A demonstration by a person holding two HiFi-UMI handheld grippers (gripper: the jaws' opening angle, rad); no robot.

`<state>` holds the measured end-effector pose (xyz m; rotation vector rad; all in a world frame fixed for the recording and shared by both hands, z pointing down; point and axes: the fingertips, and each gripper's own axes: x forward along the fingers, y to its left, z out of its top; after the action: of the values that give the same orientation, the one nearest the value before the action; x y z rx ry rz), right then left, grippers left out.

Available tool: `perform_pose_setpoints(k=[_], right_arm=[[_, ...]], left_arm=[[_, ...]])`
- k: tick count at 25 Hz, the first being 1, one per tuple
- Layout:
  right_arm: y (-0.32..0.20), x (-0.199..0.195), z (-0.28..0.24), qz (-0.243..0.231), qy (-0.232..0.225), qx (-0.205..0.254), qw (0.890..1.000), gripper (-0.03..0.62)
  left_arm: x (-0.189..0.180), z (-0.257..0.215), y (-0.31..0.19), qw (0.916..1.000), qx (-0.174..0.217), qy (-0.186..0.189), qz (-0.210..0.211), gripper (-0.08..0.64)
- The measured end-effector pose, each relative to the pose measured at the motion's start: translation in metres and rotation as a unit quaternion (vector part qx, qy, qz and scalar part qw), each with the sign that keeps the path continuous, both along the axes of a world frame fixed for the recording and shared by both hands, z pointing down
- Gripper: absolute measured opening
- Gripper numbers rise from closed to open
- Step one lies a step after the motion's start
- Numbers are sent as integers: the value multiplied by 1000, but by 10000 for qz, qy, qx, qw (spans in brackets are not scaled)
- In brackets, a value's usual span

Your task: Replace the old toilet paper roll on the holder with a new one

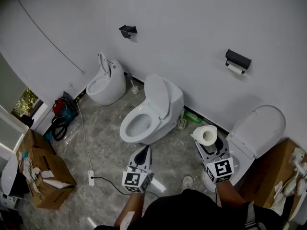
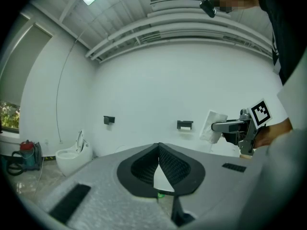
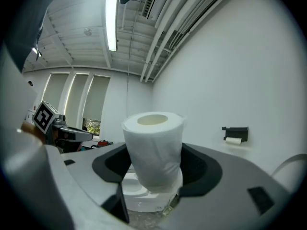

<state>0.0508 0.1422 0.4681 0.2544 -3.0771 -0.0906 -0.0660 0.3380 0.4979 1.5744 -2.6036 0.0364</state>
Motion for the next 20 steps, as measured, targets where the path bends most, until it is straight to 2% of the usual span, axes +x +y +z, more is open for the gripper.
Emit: perform_pose_setpoints(k=[7,14,20], right_arm=[[-64,-19,11,22,94,-171,9998,291],[-115,-28,18,204,154,-280,9993,291],[-143,-39,27,358,234,-301,9986,291]], left_arm=[[-28,2,-85,9999,-73,-23,152,5],[-30,-18,-151,9977,355,169,545,5],[-48,-10,-187,9959,365,289,780,5]])
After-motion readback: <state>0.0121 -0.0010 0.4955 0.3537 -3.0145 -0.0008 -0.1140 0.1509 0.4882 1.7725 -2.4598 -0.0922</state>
